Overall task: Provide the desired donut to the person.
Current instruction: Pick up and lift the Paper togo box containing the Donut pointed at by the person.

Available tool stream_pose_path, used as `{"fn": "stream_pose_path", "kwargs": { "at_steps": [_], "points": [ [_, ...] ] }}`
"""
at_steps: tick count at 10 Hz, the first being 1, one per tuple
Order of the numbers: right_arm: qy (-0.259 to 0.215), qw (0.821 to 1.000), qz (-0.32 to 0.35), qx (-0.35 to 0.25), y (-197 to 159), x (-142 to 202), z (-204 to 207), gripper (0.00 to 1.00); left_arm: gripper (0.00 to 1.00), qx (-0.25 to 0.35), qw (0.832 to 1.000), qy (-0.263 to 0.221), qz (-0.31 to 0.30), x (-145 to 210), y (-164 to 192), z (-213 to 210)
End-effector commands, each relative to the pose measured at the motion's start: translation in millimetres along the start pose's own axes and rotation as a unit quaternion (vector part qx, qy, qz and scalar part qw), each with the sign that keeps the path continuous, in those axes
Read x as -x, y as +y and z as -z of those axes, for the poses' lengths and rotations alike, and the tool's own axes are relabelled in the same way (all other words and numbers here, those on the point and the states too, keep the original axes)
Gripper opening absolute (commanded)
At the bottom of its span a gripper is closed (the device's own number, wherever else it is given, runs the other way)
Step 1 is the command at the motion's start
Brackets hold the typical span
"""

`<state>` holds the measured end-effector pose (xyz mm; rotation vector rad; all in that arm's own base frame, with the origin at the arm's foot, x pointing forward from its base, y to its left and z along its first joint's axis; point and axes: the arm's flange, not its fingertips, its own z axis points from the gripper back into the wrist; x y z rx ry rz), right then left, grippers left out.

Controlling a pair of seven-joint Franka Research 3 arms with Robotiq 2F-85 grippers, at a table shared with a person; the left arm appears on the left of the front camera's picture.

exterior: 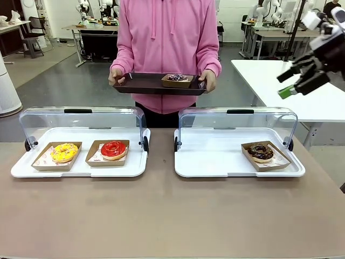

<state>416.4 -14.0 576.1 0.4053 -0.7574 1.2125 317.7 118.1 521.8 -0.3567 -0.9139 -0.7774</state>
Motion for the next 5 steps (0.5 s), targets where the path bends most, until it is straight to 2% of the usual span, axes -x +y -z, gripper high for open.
{"fn": "stream_pose_path", "kwargs": {
  "at_steps": [1, 2, 3, 5],
  "points": [
    [-0.030, 0.998, 0.046, 0.011, 26, 4, -5, 1.00, 1.00, 0.004, 1.000, -0.009, -0.001, 1, -1, 0],
    [-0.044, 0.998, 0.053, -0.002, 29, 6, -7, 1.00, 1.00, 0.004, 1.000, -0.009, -0.001, 1, -1, 0],
    [-0.046, 0.996, 0.075, -0.004, 30, 6, -6, 1.00, 1.00, 0.004, 1.000, -0.009, -0.001, 1, -1, 0],
    [-0.039, 0.996, 0.077, -0.008, 39, 5, -5, 1.00, 1.00, 0.004, 1.000, -0.009, -0.001, 1, -1, 0]
  ]
}}
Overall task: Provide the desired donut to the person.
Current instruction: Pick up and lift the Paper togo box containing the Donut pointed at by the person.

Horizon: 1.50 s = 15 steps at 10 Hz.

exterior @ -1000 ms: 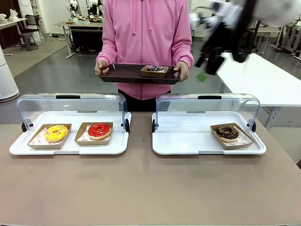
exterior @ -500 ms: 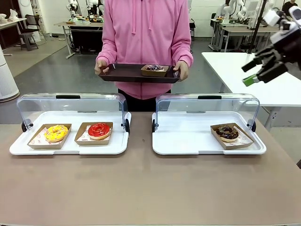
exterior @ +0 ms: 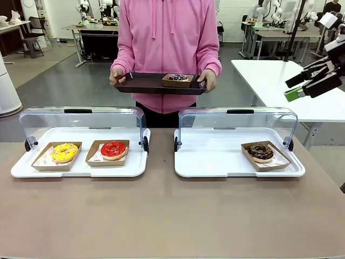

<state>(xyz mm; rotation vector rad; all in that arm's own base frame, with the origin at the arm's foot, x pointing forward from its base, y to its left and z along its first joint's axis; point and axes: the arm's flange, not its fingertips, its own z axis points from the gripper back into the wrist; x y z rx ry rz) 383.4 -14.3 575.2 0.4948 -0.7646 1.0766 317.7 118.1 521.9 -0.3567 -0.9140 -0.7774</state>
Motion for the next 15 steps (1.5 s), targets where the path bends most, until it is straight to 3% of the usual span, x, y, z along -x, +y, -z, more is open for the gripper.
{"fn": "stream_pose_path", "kwargs": {
  "at_steps": [1, 5, 6, 7, 15],
  "points": [
    [-0.008, 1.000, 0.010, -0.002, 9.9, 1.0, 1.6, 1.00, 1.00, 0.004, 1.000, -0.009, -0.001, 1.0, -0.6, 0.3],
    [0.023, 0.999, 0.021, -0.021, 7.2, -2.6, 2.4, 1.00, 1.00, 0.004, 1.000, -0.009, -0.001, 1.0, -0.6, 0.3],
    [0.020, 0.999, 0.044, -0.011, 5.1, -6.8, 3.8, 1.00, 1.00, 0.004, 1.000, -0.009, -0.001, 1.0, -0.6, 0.3],
    [0.003, 1.000, 0.010, -0.009, 4.6, -0.4, 0.4, 1.00, 1.00, 0.004, 1.000, -0.009, -0.001, 1.0, -0.6, 0.3],
    [0.003, 1.000, 0.010, -0.009, 4.6, -0.4, 0.4, 1.00, 1.00, 0.004, 1.000, -0.009, -0.001, 1.0, -0.6, 0.3]
  ]
}}
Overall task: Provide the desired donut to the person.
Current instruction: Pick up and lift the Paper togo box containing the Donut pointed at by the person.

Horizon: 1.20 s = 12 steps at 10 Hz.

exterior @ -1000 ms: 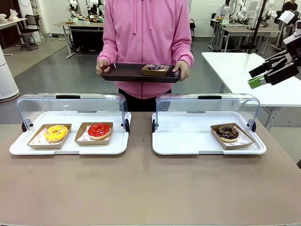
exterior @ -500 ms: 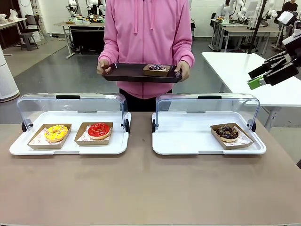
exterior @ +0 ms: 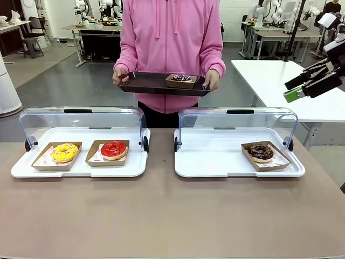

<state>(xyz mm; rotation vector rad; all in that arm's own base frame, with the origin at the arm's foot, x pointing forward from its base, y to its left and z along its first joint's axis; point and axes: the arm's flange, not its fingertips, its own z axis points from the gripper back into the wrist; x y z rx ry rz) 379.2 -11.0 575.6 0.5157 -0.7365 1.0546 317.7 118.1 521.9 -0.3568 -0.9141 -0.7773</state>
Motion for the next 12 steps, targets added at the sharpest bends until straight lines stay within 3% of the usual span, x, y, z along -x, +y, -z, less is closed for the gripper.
{"fn": "stream_pose_path", "kwargs": {
  "at_steps": [1, 12],
  "points": [
    [-0.001, 1.000, -0.007, 0.000, -0.6, 0.7, -0.4, 1.00, 1.00, 0.004, 1.000, -0.009, -0.001, 1.0, -0.6, 0.3],
    [-0.001, 1.000, -0.007, 0.000, -0.6, 0.7, -0.4, 1.00, 1.00, 0.004, 1.000, -0.009, -0.001, 1.0, -0.6, 0.3]
  ]
}}
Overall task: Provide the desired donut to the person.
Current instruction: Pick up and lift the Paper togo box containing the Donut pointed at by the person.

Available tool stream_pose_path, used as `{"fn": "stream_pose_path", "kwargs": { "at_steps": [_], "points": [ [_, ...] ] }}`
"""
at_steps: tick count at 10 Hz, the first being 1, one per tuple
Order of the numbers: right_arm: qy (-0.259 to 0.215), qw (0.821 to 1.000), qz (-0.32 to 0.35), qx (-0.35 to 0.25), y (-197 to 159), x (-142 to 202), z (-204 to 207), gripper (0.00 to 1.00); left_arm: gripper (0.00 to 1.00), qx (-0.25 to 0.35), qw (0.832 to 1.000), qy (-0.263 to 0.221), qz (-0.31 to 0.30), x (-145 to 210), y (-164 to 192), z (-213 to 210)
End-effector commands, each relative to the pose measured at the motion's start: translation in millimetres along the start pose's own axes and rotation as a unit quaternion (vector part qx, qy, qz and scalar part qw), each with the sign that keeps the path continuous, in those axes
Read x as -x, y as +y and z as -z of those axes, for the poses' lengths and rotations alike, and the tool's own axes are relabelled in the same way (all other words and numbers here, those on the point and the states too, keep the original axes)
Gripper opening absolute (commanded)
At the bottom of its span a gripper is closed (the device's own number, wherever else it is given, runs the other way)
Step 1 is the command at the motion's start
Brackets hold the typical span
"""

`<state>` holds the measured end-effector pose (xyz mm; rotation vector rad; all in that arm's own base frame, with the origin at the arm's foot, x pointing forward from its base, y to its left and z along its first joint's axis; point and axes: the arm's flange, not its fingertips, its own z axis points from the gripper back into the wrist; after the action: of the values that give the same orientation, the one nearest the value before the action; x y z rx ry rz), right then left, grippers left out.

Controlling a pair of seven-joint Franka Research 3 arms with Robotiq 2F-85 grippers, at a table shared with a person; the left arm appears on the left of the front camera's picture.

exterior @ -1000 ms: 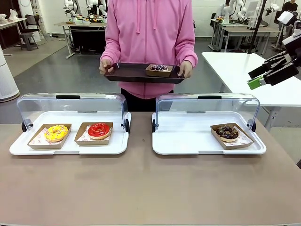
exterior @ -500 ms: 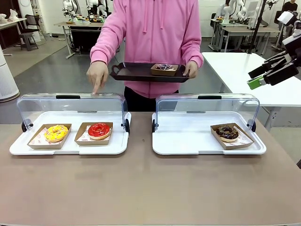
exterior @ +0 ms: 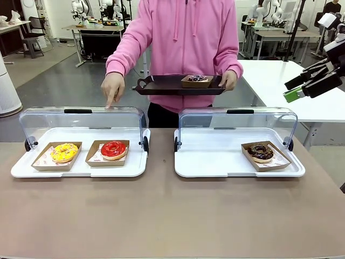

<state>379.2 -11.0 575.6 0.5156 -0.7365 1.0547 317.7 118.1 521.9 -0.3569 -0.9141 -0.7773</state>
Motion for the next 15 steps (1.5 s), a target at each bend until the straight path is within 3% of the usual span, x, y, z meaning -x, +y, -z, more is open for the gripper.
{"fn": "stream_pose_path", "kwargs": {
  "at_steps": [1, 9, 10, 11, 13, 15],
  "points": [
    [-0.001, 1.000, -0.006, 0.000, -1, 1, 0, 1.00, 1.00, 0.004, 1.000, -0.009, -0.001, 1, -1, 0],
    [-0.001, 1.000, -0.006, 0.000, -1, 1, 0, 1.00, 1.00, 0.000, 1.000, 0.000, 0.000, 0, 0, 0],
    [-0.001, 1.000, -0.006, 0.000, -1, 1, 0, 1.00, 1.00, 0.016, 0.998, 0.035, 0.051, -7, -10, 12],
    [-0.001, 1.000, -0.006, 0.000, -1, 1, 0, 1.00, 1.00, 0.034, 0.990, 0.070, 0.118, -15, -25, 29],
    [-0.001, 1.000, -0.006, 0.000, -1, 1, 0, 1.00, 1.00, 0.062, 0.959, 0.134, 0.243, -27, -57, 70],
    [-0.001, 1.000, -0.006, 0.000, -1, 1, 0, 1.00, 1.00, 0.123, 0.907, 0.197, 0.351, -24, -90, 133]
  ]
}}
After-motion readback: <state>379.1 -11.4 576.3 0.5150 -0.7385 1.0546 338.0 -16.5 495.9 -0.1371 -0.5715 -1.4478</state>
